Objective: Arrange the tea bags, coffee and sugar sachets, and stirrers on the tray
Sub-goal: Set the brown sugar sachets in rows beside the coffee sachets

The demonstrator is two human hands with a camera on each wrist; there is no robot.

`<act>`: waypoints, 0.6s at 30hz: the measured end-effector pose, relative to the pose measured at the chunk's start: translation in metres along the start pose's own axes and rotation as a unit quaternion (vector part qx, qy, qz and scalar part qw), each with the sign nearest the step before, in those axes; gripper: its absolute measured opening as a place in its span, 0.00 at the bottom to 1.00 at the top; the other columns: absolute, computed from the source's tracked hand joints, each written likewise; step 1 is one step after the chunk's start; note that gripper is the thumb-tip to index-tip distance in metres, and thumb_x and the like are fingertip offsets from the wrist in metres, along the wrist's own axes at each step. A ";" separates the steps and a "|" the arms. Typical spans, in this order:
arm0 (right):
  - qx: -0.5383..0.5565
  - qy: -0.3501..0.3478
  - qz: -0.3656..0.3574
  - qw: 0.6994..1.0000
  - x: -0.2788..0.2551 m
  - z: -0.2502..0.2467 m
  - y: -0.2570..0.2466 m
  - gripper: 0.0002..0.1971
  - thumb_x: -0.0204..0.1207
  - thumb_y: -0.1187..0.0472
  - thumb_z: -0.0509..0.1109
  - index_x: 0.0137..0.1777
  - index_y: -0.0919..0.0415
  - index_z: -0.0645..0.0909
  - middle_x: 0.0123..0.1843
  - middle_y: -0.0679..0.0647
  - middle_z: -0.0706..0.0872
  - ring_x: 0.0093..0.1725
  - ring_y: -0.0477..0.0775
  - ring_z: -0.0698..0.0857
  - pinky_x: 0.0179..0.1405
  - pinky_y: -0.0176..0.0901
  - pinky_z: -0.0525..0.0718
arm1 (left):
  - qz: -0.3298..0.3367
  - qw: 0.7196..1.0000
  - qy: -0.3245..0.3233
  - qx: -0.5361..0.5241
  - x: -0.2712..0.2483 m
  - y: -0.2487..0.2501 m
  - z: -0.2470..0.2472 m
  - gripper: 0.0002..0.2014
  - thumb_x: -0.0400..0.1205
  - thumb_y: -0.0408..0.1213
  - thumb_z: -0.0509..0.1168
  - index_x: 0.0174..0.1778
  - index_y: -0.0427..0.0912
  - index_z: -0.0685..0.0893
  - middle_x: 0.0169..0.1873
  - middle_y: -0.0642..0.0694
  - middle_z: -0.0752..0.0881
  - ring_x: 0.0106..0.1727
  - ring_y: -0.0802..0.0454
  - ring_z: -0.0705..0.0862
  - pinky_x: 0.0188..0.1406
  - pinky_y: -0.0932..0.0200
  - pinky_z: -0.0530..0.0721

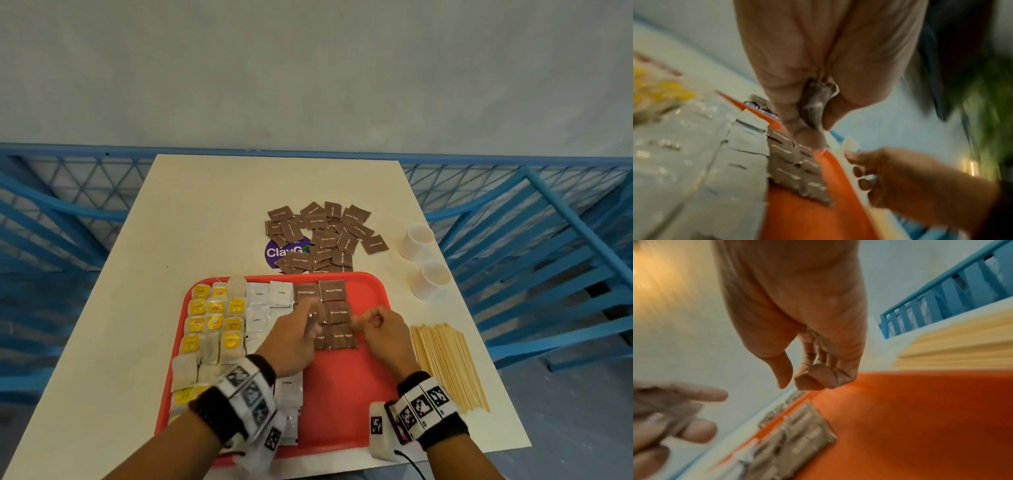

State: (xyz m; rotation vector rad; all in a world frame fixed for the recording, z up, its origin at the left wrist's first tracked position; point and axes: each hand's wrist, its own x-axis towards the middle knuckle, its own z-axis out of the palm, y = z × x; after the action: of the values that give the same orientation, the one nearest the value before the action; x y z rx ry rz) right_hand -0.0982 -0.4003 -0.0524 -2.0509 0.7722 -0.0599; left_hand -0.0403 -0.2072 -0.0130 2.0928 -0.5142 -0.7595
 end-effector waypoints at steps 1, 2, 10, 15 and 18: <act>0.033 -0.013 -0.036 0.999 -0.009 -0.007 -0.010 0.08 0.77 0.52 0.76 0.42 0.54 0.85 0.37 0.44 0.86 0.40 0.46 0.82 0.37 0.36 0.76 | -0.008 0.990 -0.051 -0.128 -0.010 0.002 -0.007 0.28 0.85 0.21 0.59 0.74 0.56 0.64 0.55 0.36 0.86 0.47 0.45 0.88 0.44 0.52 0.88; 0.074 -0.042 -0.073 0.994 -0.020 -0.013 -0.022 0.06 0.78 0.52 0.76 0.42 0.53 0.86 0.36 0.43 0.86 0.38 0.44 0.82 0.38 0.36 0.77 | -0.019 0.965 -0.101 -0.239 -0.020 0.005 -0.013 0.31 0.85 0.18 0.58 0.74 0.57 0.63 0.55 0.33 0.87 0.46 0.43 0.89 0.43 0.53 0.89; 0.116 -0.174 -0.183 0.961 -0.082 -0.022 -0.077 0.09 0.77 0.57 0.77 0.37 0.58 0.90 0.30 0.49 0.88 0.29 0.41 0.80 0.34 0.36 0.76 | 0.005 0.914 -0.185 -0.361 -0.073 0.021 -0.038 0.20 0.84 0.25 0.66 0.71 0.44 0.75 0.51 0.33 0.90 0.52 0.36 0.91 0.43 0.52 0.92; 0.178 -0.162 -0.148 0.959 -0.105 -0.018 -0.081 0.11 0.78 0.55 0.76 0.34 0.54 0.87 0.25 0.46 0.82 0.26 0.42 0.75 0.30 0.38 0.72 | 0.025 0.968 -0.030 -0.246 -0.098 0.017 -0.040 0.12 0.87 0.40 0.65 0.49 0.32 0.83 0.42 0.33 0.91 0.41 0.38 0.93 0.31 0.56 0.89; 0.193 -0.173 -0.162 0.952 -0.120 -0.015 -0.092 0.10 0.80 0.56 0.73 0.40 0.59 0.88 0.28 0.45 0.86 0.27 0.39 0.80 0.30 0.32 0.75 | 0.079 0.977 0.023 -0.196 -0.106 0.015 -0.038 0.20 0.89 0.46 0.58 0.44 0.33 0.84 0.37 0.33 0.90 0.34 0.39 0.91 0.26 0.56 0.85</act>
State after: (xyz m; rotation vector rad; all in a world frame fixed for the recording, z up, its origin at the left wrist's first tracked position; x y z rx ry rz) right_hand -0.1534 -0.3109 0.0572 -1.7269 0.1823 -0.0319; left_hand -0.0942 -0.1313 0.0529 1.6801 -0.4567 -0.6579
